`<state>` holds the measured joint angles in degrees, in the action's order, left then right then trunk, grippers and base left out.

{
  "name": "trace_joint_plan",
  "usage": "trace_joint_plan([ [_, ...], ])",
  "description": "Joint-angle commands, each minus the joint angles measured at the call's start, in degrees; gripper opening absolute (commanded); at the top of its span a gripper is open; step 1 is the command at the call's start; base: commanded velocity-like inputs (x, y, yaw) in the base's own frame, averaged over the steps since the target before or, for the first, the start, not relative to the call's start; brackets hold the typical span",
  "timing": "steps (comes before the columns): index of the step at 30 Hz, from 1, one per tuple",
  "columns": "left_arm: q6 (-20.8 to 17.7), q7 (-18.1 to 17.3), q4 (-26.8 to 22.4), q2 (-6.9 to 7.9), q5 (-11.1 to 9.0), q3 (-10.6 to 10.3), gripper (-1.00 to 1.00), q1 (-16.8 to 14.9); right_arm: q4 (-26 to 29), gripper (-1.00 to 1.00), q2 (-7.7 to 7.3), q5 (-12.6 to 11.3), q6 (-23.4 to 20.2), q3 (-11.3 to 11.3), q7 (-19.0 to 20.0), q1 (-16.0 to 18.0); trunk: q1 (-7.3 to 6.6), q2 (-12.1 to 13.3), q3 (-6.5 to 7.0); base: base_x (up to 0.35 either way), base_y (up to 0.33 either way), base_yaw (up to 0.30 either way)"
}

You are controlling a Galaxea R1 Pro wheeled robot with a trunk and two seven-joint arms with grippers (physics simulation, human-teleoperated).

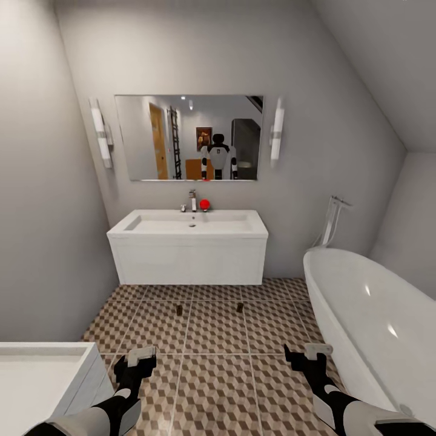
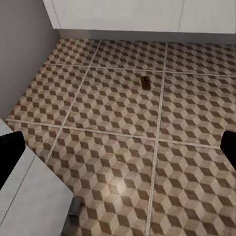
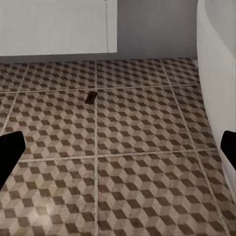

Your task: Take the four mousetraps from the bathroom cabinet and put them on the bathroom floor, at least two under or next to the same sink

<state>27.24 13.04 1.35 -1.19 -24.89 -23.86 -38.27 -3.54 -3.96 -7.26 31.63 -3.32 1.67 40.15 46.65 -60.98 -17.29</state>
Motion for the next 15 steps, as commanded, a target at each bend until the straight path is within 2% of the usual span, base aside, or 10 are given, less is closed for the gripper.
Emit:
trace_joint_plan([
  [1,0.23,0.23,0.14,-0.04,-0.25,-0.49,1.00,-0.07,-0.24,1.00,0.01,-0.55,0.36,-0.37,0.18,0.11,-0.22,0.36,0.11,0.000,0.000,0.000],
  [15,0.18,0.23,0.14,-0.04,-0.25,-0.49,1.00,-0.06,-0.24,1.00,0.01,-0.51,0.36,-0.37,0.18,0.11,-3.30,5.98,2.63,0.000,0.000,0.000],
])
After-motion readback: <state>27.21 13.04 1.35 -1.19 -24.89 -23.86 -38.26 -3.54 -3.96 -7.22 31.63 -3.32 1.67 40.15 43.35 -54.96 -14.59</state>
